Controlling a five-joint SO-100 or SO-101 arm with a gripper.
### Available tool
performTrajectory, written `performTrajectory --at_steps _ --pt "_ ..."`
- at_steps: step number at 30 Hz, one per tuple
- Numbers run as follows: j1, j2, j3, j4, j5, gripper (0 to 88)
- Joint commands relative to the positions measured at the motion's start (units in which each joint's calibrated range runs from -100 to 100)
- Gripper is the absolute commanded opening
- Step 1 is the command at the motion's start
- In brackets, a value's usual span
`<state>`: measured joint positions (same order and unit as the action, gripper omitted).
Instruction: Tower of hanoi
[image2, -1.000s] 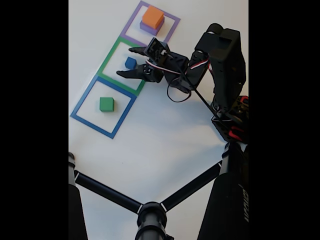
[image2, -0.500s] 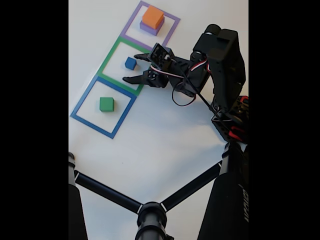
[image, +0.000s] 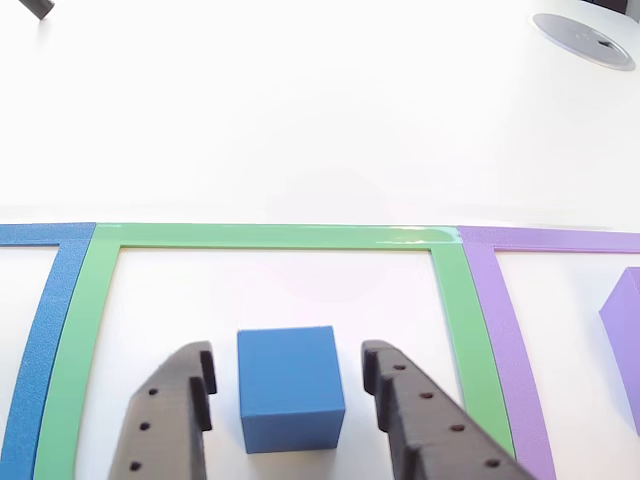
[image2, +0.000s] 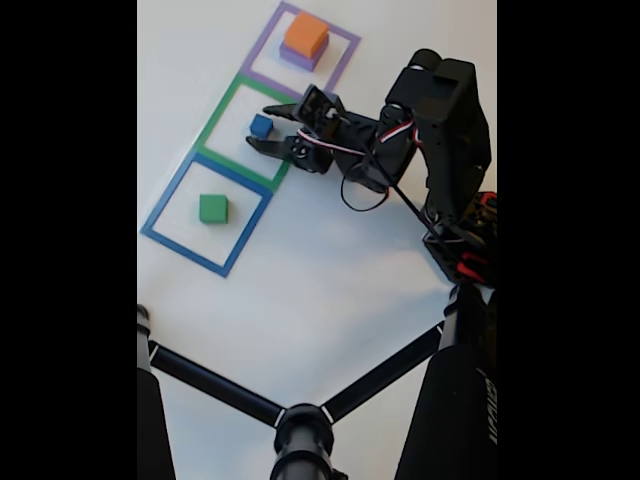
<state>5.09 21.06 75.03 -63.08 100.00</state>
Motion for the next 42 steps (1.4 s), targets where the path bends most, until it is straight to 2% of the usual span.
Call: performTrajectory --at_steps 1,15,23,30,36,42 --pt "-0.5 -0.2 -0.9 0.2 0.0 10.0" --pt "-0.9 -4.6 -0.9 6.4 0.0 4.1" --pt "-2.4 -19.2 0.1 20.4 0.0 4.1" --pt "-2.4 -40.1 -3.6 47.5 0.0 3.9" --pt "-0.4 -55.5 -15.1 81.9 0.0 4.2" --pt "-1.4 -63.1 -37.5 119.7 0.0 4.1"
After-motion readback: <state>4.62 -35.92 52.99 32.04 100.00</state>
